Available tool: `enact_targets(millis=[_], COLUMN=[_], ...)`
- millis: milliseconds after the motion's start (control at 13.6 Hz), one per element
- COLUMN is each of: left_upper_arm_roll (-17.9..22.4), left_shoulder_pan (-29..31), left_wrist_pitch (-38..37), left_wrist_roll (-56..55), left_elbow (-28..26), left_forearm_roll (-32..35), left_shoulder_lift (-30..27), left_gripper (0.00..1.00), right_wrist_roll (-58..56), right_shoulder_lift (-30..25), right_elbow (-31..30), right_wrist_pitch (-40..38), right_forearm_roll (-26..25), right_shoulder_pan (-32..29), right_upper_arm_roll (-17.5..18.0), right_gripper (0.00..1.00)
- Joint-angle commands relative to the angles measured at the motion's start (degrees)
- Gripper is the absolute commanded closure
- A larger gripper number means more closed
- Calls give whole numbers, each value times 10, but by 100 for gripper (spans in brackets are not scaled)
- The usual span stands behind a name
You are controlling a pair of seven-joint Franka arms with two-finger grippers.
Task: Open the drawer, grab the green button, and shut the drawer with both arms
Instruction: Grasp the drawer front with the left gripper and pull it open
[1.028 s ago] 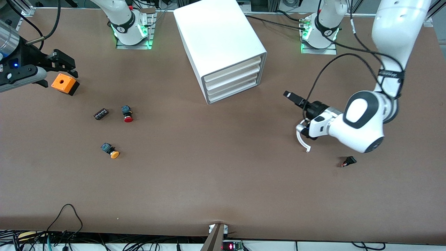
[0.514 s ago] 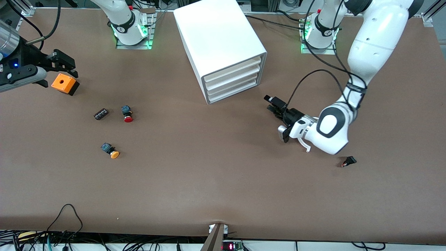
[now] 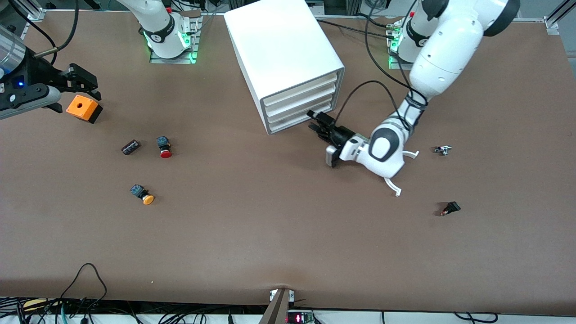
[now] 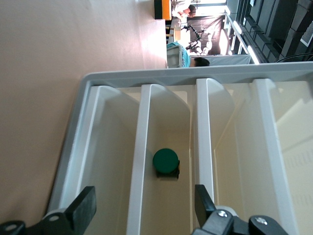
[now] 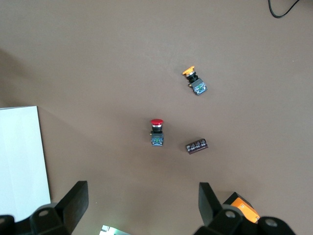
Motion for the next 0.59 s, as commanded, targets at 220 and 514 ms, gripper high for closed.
enact_targets(millis=[220,514], left_upper_arm_roll=[5,5], left_shoulder_pan=[-26,-51], left_wrist_pitch=[12,40], left_wrist_roll=[52,61], left_elbow=[-17,-18], left_forearm_roll=[-41,-67], left_shoulder_lift=[11,17], left_gripper=[40,56], right_wrist_roll=[9,8], right_shoulder_lift=[6,6], right_elbow=[17,17], right_wrist_pitch=[-13,-11], right_forearm_roll=[-5,-5], right_shoulder_pan=[0,0], right_upper_arm_roll=[2,2], right_gripper=[0,0])
